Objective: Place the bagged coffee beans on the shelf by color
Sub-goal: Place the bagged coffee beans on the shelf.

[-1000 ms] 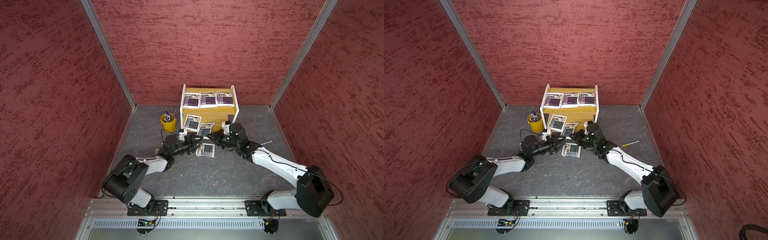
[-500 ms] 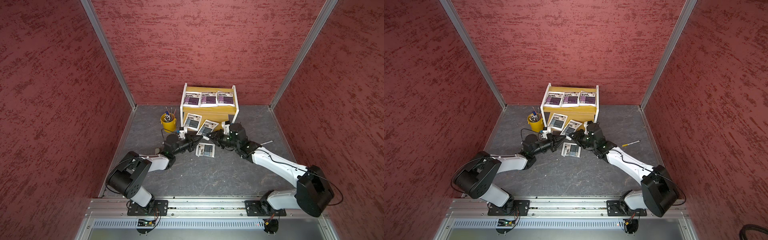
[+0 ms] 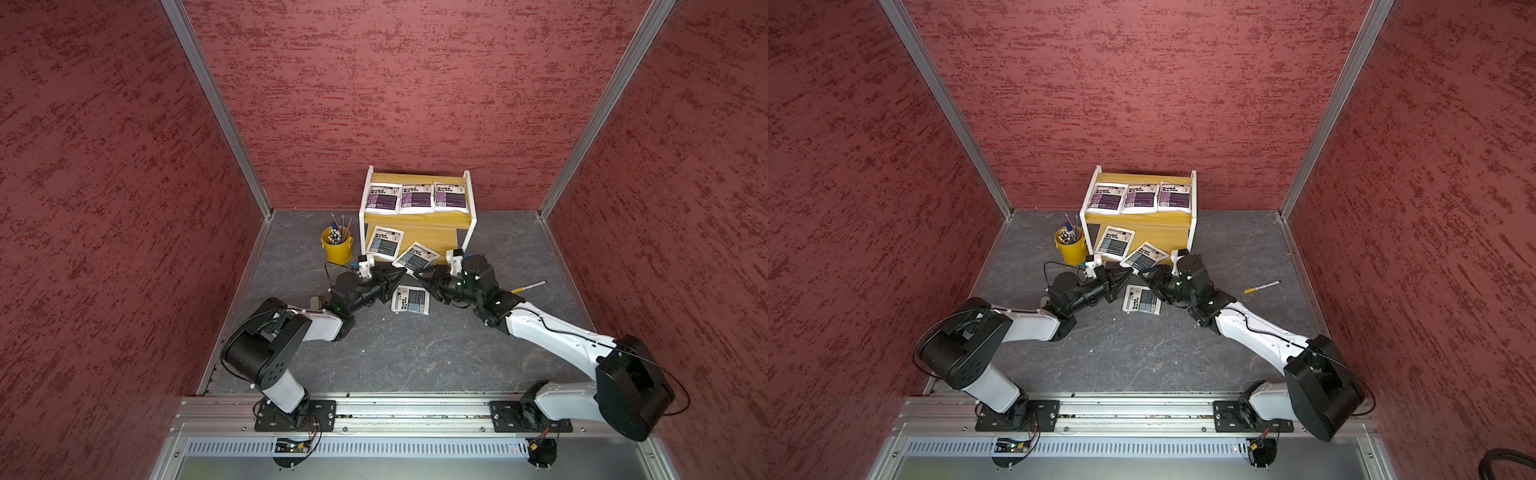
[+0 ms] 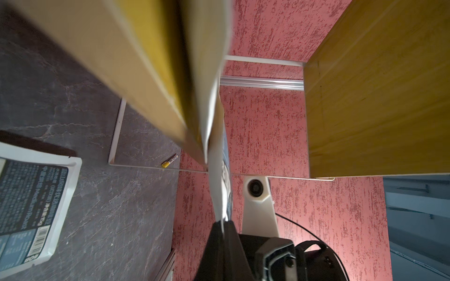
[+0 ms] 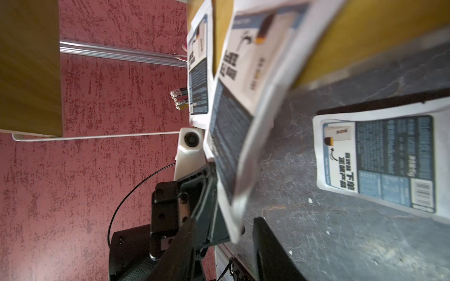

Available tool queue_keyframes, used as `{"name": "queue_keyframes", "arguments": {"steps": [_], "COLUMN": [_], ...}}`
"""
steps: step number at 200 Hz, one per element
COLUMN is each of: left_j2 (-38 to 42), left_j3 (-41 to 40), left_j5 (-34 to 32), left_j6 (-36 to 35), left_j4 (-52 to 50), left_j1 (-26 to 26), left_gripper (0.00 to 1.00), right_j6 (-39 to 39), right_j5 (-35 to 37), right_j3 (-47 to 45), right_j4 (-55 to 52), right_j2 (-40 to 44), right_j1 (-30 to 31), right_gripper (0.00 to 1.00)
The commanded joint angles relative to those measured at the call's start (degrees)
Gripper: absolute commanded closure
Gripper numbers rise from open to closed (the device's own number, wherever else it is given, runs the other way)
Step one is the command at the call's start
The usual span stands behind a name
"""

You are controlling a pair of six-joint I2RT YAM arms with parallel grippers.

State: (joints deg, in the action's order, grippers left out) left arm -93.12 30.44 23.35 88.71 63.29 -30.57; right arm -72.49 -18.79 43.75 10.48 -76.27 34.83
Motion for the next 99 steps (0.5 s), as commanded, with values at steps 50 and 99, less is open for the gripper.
{"name": "queue_keyframes", "arguments": {"steps": [50, 99], "left_j2": [-1.63, -2.87], "left_j3": [-0.32, 0.33], "left_j5": [-4.27, -4.62], "left_j6": [0.52, 0.84], "left_j4": [2.72, 3.32], "left_j1": [-1.32, -1.86], "left_gripper": [0.97, 0.97], "right_j6": [-5.16, -8.75], "right_j5": [5.06, 5.87], "right_j3": [-4.48, -4.72], "right_j4": [10.19, 18.21], "right_j2": [0.73, -2.74], "right_j1": [1.42, 1.88], "right_gripper": [0.60, 0.61]}}
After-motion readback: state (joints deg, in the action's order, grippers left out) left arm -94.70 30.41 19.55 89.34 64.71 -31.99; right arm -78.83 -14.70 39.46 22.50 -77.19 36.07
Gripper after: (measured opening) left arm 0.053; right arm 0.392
